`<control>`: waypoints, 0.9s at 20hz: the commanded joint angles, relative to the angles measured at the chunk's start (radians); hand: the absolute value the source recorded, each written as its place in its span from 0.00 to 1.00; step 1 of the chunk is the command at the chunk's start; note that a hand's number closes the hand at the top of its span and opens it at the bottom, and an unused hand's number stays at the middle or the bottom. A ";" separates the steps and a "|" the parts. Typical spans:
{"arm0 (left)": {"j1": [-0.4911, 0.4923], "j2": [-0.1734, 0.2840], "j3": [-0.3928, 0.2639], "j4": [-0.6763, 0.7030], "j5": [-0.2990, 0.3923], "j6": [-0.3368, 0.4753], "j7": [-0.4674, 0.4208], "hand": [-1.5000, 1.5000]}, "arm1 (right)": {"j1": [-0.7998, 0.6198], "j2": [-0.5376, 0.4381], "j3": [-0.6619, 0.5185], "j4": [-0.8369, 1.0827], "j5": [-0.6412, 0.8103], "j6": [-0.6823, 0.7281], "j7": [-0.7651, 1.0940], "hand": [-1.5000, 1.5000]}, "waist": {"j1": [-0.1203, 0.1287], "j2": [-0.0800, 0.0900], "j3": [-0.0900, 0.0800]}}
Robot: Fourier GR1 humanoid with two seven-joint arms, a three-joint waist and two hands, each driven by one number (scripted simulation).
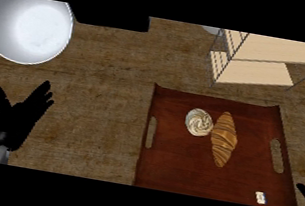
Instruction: Pick the croissant from the tray and place it in the tiered shelf
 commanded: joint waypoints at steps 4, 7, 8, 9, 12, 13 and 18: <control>-0.014 -0.046 -0.017 0.050 -0.044 0.014 -0.011 0.50 | 0.196 -0.130 -0.029 -0.371 -0.042 0.121 0.216 0.00 | 0.005 0.001 -0.003; -0.028 -0.034 -0.010 0.060 -0.023 -0.033 0.015 0.50 | 0.092 -0.193 0.002 -0.442 -0.007 0.106 0.433 0.00 | 0.025 0.005 -0.004; -0.033 0.000 0.022 0.040 0.001 -0.049 0.038 0.50 | 0.103 -0.167 0.075 -0.499 0.070 0.047 0.494 0.00 | 0.030 0.005 -0.004; -0.057 -0.029 0.011 0.039 -0.014 -0.022 0.024 0.50 | 0.025 -0.233 0.057 -0.493 0.060 0.059 0.604 0.00 | 0.042 0.008 -0.005; -0.109 -0.054 0.005 0.085 -0.040 0.004 0.044 0.50 | -0.067 -0.211 0.136 -0.549 0.152 -0.026 0.820 0.00 | 0.042 0.010 -0.005; -0.053 -0.032 -0.001 0.073 -0.036 -0.050 0.009 0.50 | -0.099 -0.204 0.171 -0.512 0.189 -0.036 0.869 0.00 | 0.053 0.010 -0.004; -0.100 -0.070 0.014 0.128 -0.053 -0.028 0.000 0.50 | -0.316 -0.194 0.277 -0.432 0.345 -0.049 1.117 0.00 | 0.054 0.012 -0.004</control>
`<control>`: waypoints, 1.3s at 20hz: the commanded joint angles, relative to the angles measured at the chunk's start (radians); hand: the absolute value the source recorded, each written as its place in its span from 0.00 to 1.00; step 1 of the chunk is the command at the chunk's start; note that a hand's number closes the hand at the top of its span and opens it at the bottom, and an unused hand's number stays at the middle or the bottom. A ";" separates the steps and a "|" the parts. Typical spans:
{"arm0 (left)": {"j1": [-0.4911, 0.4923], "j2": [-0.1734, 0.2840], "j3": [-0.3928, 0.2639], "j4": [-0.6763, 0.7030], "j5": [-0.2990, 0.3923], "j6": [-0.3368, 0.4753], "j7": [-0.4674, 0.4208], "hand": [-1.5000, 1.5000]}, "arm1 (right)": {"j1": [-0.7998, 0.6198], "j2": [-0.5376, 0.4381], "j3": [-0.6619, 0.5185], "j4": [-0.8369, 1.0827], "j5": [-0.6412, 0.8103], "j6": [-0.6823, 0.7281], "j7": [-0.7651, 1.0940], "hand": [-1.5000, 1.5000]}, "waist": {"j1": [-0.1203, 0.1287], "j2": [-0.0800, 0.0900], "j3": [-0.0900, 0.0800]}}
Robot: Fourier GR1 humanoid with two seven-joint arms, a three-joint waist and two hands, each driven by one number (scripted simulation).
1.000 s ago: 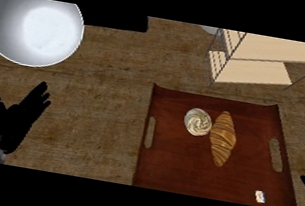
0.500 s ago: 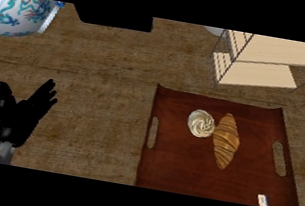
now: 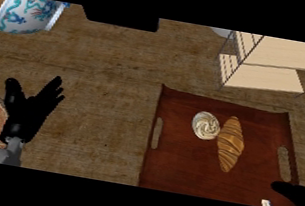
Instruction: Pick the croissant from the tray and place it in the tiered shelf
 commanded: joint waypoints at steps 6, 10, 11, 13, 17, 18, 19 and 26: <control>-0.002 -0.032 0.012 0.024 -0.025 0.005 0.013 0.50 | -0.317 0.109 0.179 0.191 0.169 0.073 0.315 0.00 | -0.001 0.002 -0.002; 0.006 0.003 0.048 -0.015 -0.001 -0.015 0.057 0.50 | -0.358 0.164 0.269 0.175 0.243 0.114 0.418 0.00 | -0.006 -0.001 -0.002; -0.057 -0.013 0.044 0.043 -0.015 -0.019 0.048 0.50 | -0.392 0.193 0.281 0.228 0.256 0.116 0.421 0.00 | -0.009 0.001 -0.002; 0.010 -0.030 0.027 0.014 -0.025 -0.020 0.032 0.50 | -0.385 0.198 0.262 0.273 0.250 0.146 0.394 0.00 | -0.009 0.000 -0.001; -0.008 -0.030 0.049 0.079 -0.025 -0.061 -0.020 0.50 | -0.393 0.270 0.306 0.316 0.334 0.116 0.453 0.00 | -0.015 0.001 -0.002; -0.001 -0.017 0.050 0.038 -0.026 -0.050 0.021 0.50 | -0.363 0.301 0.324 0.336 0.386 0.075 0.430 0.00 | -0.015 -0.001 -0.002; 0.038 -0.035 0.040 0.009 -0.033 -0.034 0.006 0.50 | -0.408 0.295 0.306 0.368 0.377 0.119 0.456 0.00 | -0.009 -0.001 -0.002; 0.027 -0.077 0.032 0.000 -0.068 -0.012 0.006 0.50 | -0.318 0.390 0.342 0.375 0.496 0.100 0.422 0.00 | -0.018 -0.002 -0.001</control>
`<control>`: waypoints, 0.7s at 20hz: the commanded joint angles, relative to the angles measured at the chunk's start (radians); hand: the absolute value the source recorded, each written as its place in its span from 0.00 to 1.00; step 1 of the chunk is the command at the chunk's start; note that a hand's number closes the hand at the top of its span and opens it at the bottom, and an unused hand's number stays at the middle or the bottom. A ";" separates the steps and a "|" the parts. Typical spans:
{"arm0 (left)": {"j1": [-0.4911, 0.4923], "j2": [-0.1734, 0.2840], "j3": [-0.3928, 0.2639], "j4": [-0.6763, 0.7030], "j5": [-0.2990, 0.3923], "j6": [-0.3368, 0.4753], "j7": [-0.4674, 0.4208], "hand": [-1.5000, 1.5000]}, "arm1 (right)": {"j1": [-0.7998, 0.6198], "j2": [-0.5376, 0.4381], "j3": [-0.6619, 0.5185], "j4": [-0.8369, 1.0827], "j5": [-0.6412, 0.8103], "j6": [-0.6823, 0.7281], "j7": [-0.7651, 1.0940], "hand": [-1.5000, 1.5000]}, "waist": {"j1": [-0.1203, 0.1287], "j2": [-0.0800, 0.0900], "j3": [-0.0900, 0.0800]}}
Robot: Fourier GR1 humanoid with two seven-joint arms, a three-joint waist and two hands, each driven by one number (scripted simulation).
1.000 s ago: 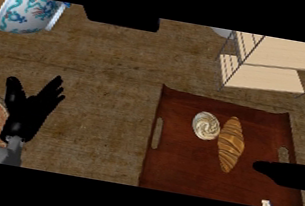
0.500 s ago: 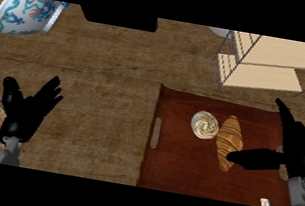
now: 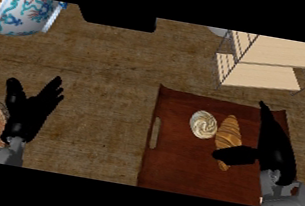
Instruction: Pick the croissant from the tray and place it in the tiered shelf
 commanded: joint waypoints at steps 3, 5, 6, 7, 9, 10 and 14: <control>0.051 -0.024 -0.011 -0.024 -0.030 0.012 0.017 0.50 | 0.010 0.044 -0.043 -0.021 0.047 0.047 0.132 0.00 | -0.004 0.002 -0.004; 0.019 0.012 0.023 0.011 -0.007 -0.047 0.014 0.50 | -0.045 0.094 -0.049 0.065 0.072 0.051 0.130 0.00 | -0.001 0.004 -0.004; 0.060 -0.004 -0.001 -0.066 -0.011 -0.028 0.030 0.50 | -0.046 0.132 -0.027 0.135 0.098 0.024 0.117 0.00 | 0.007 0.004 -0.004; 0.065 0.028 0.034 -0.023 0.005 -0.067 0.011 0.50 | -0.012 0.111 -0.020 0.060 0.116 0.054 0.146 0.00 | -0.001 0.003 -0.004; 0.007 -0.006 0.033 0.030 -0.001 -0.055 0.017 0.50 | -0.012 0.102 -0.047 0.130 0.115 0.072 0.071 0.00 | -0.004 0.005 -0.004; 0.006 -0.017 0.027 0.031 -0.029 -0.027 -0.002 0.50 | -0.014 0.131 -0.046 0.162 0.146 0.039 0.085 0.00 | -0.003 0.005 -0.004; 0.060 -0.034 0.002 -0.048 -0.039 -0.018 0.038 0.50 | 0.028 0.137 -0.060 0.188 0.198 0.032 0.050 0.00 | -0.001 0.003 -0.003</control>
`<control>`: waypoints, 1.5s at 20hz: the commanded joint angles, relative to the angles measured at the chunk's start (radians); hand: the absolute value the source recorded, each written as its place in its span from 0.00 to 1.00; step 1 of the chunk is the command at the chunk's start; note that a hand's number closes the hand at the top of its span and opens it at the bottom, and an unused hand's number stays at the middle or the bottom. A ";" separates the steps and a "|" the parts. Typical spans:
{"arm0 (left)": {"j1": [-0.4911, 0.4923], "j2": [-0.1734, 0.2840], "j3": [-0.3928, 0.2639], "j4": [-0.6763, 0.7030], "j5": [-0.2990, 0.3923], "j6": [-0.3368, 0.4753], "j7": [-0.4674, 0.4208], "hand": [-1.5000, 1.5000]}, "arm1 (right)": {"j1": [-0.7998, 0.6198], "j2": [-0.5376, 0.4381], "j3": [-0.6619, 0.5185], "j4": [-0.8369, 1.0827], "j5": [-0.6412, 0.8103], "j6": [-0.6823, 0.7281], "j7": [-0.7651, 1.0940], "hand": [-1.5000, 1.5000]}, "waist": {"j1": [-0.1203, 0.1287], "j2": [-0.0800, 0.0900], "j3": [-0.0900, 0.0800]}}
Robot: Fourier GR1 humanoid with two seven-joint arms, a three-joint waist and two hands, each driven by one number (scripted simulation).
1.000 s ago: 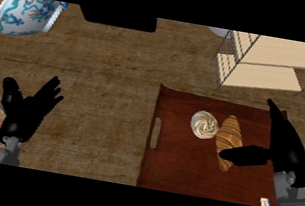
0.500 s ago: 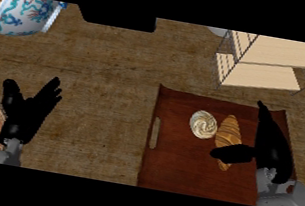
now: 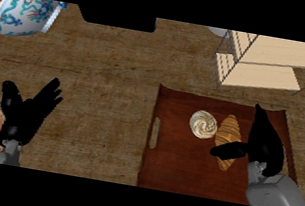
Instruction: Pick the croissant from the tray and place it in the tiered shelf
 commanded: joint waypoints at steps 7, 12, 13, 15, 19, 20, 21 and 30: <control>-0.032 -0.017 0.040 0.033 -0.027 -0.016 0.045 0.50 | -0.073 0.137 -0.086 0.217 0.124 -0.049 -0.041 0.00 | 0.002 0.004 -0.003; -0.028 -0.048 0.069 0.125 -0.045 -0.062 -0.046 0.50 | 0.049 0.144 -0.091 0.113 0.155 -0.044 -0.096 0.00 | -0.005 0.003 -0.004; 0.013 -0.026 0.058 -0.030 -0.028 -0.056 0.067 0.50 | -0.068 0.172 -0.148 0.333 0.143 -0.085 -0.191 0.00 | 0.004 0.004 -0.003; 0.052 -0.059 0.037 -0.113 -0.071 0.012 0.086 0.50 | 0.051 0.158 -0.127 0.250 0.154 -0.097 -0.220 0.00 | 0.001 0.002 -0.003; -0.001 -0.057 0.037 -0.013 -0.066 -0.027 0.050 0.50 | -0.013 0.100 -0.029 0.298 0.075 0.195 -0.260 1.00 | 0.012 0.007 -0.003; -0.007 -0.032 0.067 0.038 -0.053 -0.066 0.022 0.50 | -0.076 0.153 -0.042 0.326 0.092 0.138 -0.270 1.00 | 0.009 0.007 -0.003; -0.035 -0.045 0.073 0.032 -0.053 -0.051 0.060 0.50 | -0.042 0.154 -0.074 0.274 0.074 0.132 -0.279 1.00 | -0.001 0.004 -0.003; -0.038 -0.072 0.059 -0.013 -0.082 -0.030 0.085 0.50 | -0.089 0.172 -0.048 0.274 0.052 0.162 -0.474 1.00 | 0.006 0.006 -0.003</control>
